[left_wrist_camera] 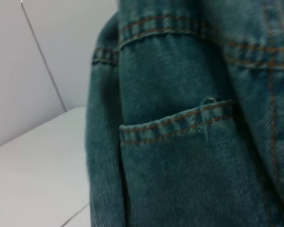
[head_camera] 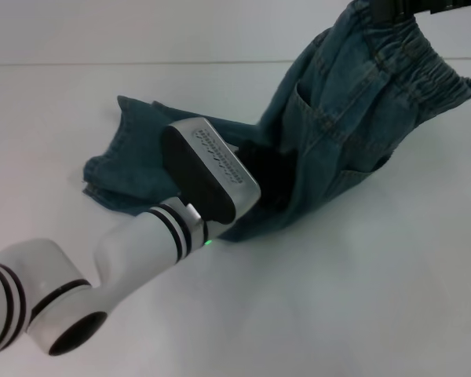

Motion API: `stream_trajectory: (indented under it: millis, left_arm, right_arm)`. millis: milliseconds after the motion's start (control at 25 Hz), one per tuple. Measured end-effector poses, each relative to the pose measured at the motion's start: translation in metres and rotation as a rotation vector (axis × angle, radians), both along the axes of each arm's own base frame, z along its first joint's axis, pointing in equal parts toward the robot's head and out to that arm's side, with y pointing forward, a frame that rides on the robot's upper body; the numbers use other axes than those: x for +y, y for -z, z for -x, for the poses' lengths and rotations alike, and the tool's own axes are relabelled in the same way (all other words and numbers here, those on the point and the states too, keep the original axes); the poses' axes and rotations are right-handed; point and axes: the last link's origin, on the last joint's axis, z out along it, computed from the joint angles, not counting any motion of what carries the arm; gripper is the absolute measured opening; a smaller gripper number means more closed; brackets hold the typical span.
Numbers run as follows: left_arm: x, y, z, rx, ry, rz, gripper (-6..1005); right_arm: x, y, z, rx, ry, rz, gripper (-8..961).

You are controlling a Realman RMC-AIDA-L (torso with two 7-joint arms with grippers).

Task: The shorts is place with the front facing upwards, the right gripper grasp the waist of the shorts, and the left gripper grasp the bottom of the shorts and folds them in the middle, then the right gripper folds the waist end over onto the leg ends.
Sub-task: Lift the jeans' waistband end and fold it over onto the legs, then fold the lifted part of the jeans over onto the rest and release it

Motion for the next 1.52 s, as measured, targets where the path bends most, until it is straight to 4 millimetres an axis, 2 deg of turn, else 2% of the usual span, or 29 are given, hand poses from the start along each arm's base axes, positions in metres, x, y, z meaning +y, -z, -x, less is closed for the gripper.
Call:
stream_trajectory:
  millis: [440, 680, 960, 1200, 1240, 1280, 1360, 1520]
  left_arm:
    - [-0.032, 0.025, -0.026, -0.059, 0.034, 0.122, 1]
    - [-0.033, 0.024, -0.028, -0.099, 0.006, 0.109, 1]
    - [-0.024, 0.008, 0.002, -0.166, -0.149, 0.004, 1]
    - [-0.031, -0.011, 0.025, -0.271, -0.219, -0.103, 1]
    - [-0.033, -0.022, 0.032, -0.329, -0.233, -0.158, 1]
    - [-0.033, -0.022, 0.032, -0.329, -0.233, -0.158, 1]
    - [-0.031, -0.035, 0.041, -0.400, -0.265, -0.215, 1]
    - [-0.027, -0.066, 0.068, -0.544, -0.331, -0.291, 1]
  right_arm:
    - [0.000, -0.002, -0.001, 0.000, 0.002, -0.006, 55]
    - [0.000, 0.000, -0.001, -0.006, -0.005, -0.003, 59]
    - [0.000, 0.002, -0.003, -0.018, -0.007, -0.001, 63]
    - [0.000, 0.008, -0.005, -0.021, -0.003, 0.017, 67]
    - [0.001, 0.010, -0.005, -0.024, -0.004, 0.020, 67]
    - [0.001, 0.012, -0.005, -0.026, -0.006, 0.022, 68]
    - [0.003, 0.017, -0.005, -0.034, -0.009, 0.035, 69]
    - [0.009, 0.028, 0.000, -0.040, -0.030, 0.056, 72]
